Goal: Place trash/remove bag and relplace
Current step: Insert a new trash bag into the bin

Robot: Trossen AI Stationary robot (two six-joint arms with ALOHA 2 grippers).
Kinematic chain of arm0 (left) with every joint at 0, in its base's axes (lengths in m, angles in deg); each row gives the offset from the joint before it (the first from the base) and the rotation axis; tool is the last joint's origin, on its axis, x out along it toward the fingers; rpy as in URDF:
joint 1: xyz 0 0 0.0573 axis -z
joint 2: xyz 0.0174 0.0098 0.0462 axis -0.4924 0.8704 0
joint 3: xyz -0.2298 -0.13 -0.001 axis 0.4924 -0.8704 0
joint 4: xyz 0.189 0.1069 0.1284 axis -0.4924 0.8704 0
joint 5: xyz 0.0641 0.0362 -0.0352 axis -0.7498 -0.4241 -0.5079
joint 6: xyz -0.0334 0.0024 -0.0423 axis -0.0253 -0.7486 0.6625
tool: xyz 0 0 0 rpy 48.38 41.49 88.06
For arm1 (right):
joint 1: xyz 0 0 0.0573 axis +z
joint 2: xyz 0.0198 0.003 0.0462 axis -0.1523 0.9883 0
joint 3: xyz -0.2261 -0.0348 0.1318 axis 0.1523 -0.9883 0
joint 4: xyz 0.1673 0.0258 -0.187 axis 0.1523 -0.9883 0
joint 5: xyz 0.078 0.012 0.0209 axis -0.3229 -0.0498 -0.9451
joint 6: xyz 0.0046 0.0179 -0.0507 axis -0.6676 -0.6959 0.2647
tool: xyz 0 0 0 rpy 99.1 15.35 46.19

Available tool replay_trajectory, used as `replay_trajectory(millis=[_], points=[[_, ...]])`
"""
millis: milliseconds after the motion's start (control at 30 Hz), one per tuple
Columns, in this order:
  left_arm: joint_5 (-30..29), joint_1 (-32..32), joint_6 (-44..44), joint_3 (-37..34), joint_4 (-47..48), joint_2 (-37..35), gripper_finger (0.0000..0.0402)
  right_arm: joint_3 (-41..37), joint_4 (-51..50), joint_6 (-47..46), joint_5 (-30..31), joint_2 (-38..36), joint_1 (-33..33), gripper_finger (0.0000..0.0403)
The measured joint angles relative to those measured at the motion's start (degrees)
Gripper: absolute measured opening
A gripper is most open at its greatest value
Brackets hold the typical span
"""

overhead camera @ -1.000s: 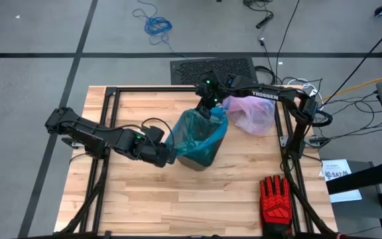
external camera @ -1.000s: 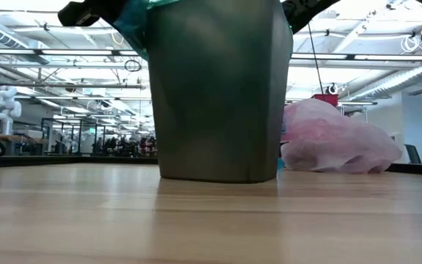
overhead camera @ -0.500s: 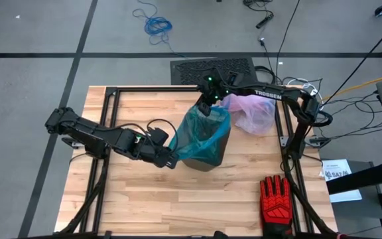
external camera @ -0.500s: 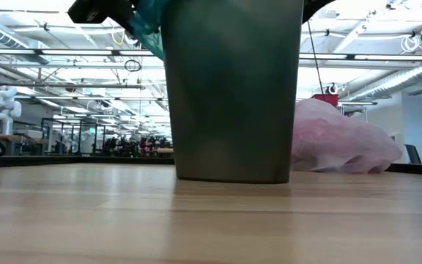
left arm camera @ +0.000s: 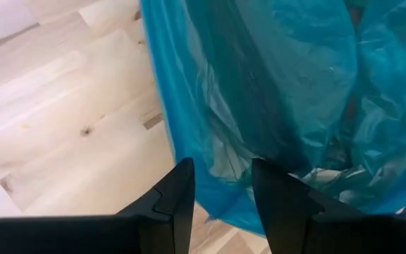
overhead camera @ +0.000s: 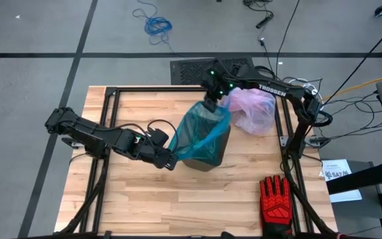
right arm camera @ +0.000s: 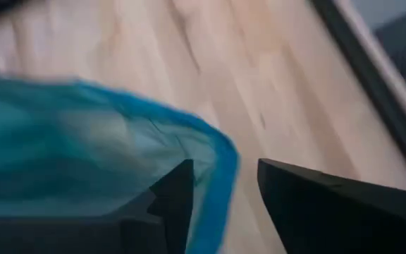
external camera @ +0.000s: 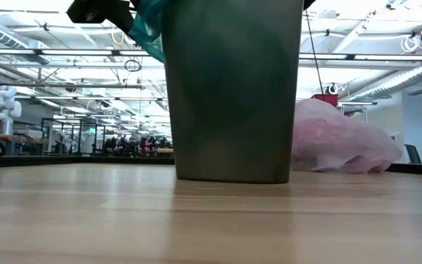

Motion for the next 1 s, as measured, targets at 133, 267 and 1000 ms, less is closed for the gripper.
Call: replay_trajectory(millis=[133, 267, 1000], points=[[0.00, 0.00, 0.09, 0.00, 0.19, -0.02, 0.0137, -3.72, -3.27, 0.92, -0.34, 0.02, -0.69, 0.0161], [-0.02, 0.10, 0.19, 0.02, 0.66, -0.02, 0.0137, -8.82, -3.37, 0.85, -2.47, 0.06, -1.44, 0.0160], [-0.11, 1.07, -0.17, 0.04, 1.15, -0.02, 0.0137, -5.17, -5.03, 4.15, -7.91, -21.17, 7.37, 0.0143]])
